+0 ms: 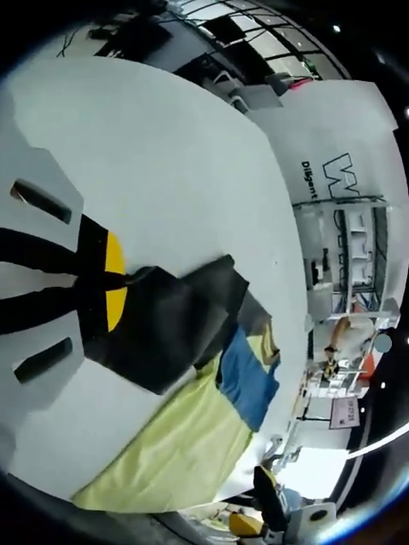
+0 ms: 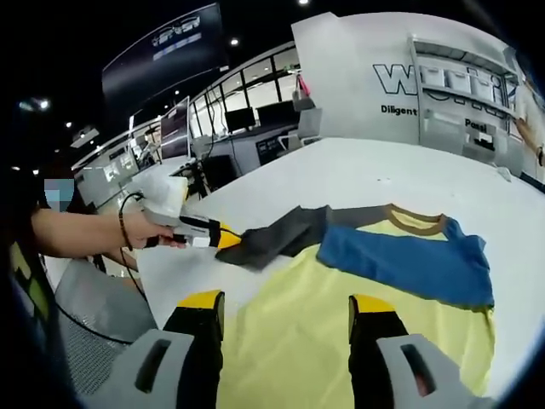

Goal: Fold the garment on the visible template until the final outline fits inside the template.

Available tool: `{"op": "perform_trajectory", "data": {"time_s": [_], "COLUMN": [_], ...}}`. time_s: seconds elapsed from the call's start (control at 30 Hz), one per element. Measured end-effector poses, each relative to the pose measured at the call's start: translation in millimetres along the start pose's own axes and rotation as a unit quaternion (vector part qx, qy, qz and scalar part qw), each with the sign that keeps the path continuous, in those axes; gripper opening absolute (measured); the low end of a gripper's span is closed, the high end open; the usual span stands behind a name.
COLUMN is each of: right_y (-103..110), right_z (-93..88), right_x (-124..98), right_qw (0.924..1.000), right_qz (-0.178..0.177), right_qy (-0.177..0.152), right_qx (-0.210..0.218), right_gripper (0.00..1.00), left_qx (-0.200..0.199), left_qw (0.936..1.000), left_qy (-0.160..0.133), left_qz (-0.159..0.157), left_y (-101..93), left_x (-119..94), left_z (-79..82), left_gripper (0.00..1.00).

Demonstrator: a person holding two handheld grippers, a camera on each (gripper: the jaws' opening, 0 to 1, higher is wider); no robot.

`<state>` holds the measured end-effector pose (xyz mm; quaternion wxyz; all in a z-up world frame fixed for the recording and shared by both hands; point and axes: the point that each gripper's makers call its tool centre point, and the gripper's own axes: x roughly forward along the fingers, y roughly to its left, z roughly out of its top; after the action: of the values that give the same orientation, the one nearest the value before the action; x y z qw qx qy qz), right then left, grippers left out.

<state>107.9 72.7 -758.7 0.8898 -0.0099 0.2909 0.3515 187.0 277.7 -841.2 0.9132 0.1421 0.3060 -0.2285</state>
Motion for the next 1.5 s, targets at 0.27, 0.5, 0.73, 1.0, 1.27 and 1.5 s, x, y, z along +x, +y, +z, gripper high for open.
{"op": "perform_trajectory", "data": {"time_s": [0.27,0.5,0.73,1.0,1.27,1.5], "right_y": [1.8,6.7,7.9,8.4,9.4,7.0], "right_z": [-4.5,-6.5,-8.5,-10.9,-7.5,-9.0], "right_x": [-3.1,-2.2,-2.1,-3.3,-4.5,-5.4], "right_qw": [1.0000,1.0000,0.9999,0.9999,0.9999,1.0000], "right_qz": [-0.003,0.005,0.007,0.006,0.006,0.002], "right_qy": [0.000,-0.001,0.002,0.005,-0.005,-0.001], "right_qx": [0.007,0.008,0.010,0.011,0.008,0.003], "right_gripper": [0.56,0.56,0.56,0.56,0.56,0.56], "left_qx": [-0.059,-0.082,-0.092,-0.094,-0.106,-0.144], "left_qw": [0.9976,0.9946,0.9925,0.9879,0.9831,0.9746], "left_qy": [-0.030,-0.043,-0.037,-0.025,-0.025,-0.043], "left_qz": [0.020,0.045,0.071,0.121,0.147,0.166], "left_y": [11.8,35.6,57.6,89.1,109.6,117.1], "left_x": [-16.4,-28.8,-39.3,-58.6,-71.6,-82.8], "left_z": [12.3,17.7,12.4,3.1,-2.4,2.0], "left_gripper": [0.00,0.00,0.00,0.00,0.00,0.00]}}
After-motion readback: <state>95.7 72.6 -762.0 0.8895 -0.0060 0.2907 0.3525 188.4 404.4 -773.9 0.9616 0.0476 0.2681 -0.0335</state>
